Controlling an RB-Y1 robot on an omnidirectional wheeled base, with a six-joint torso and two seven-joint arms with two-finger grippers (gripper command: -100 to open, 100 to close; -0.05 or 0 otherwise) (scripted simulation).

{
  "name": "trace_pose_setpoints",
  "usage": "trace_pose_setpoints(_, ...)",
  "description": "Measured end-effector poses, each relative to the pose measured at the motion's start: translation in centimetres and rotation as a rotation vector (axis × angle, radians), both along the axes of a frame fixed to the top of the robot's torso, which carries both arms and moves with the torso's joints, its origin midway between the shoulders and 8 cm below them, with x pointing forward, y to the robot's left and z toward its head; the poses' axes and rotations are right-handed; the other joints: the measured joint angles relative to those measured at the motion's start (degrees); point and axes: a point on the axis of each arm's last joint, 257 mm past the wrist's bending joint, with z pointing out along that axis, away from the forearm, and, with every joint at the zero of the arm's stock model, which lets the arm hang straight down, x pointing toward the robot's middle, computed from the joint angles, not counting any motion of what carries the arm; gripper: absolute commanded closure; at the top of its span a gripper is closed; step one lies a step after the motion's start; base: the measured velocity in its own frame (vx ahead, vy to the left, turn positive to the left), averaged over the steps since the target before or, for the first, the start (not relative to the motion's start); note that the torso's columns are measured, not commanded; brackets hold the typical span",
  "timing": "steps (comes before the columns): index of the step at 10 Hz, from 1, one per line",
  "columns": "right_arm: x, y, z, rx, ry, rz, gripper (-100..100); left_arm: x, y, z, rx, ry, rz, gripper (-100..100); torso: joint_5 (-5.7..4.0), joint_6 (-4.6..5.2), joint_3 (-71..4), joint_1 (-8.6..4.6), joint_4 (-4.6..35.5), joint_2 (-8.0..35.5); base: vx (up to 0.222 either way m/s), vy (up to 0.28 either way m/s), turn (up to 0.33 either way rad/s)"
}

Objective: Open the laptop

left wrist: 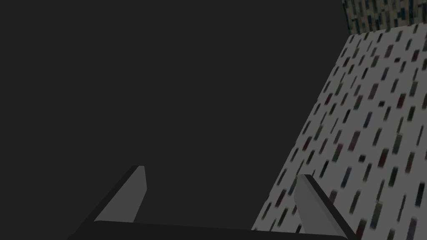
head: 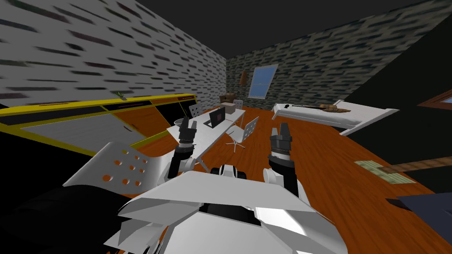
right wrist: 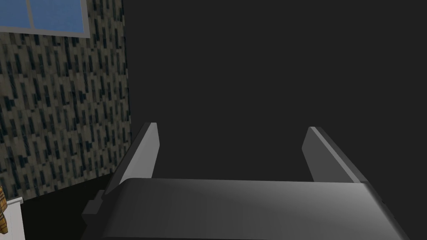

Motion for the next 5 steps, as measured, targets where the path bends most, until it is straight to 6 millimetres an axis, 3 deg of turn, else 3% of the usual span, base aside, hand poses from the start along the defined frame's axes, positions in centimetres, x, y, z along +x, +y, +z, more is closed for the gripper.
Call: trace_pose_setpoints(5, 0.0, 0.0, 0.0, 0.0, 0.0, 0.0, 0, 2.9, 1.8, -3.9, 0.058, 0.123, 0.002, -100, -0.01, 0.0, 0.06, -0.05, 0.03, 0.11, 0.094, -0.075, -0.239)
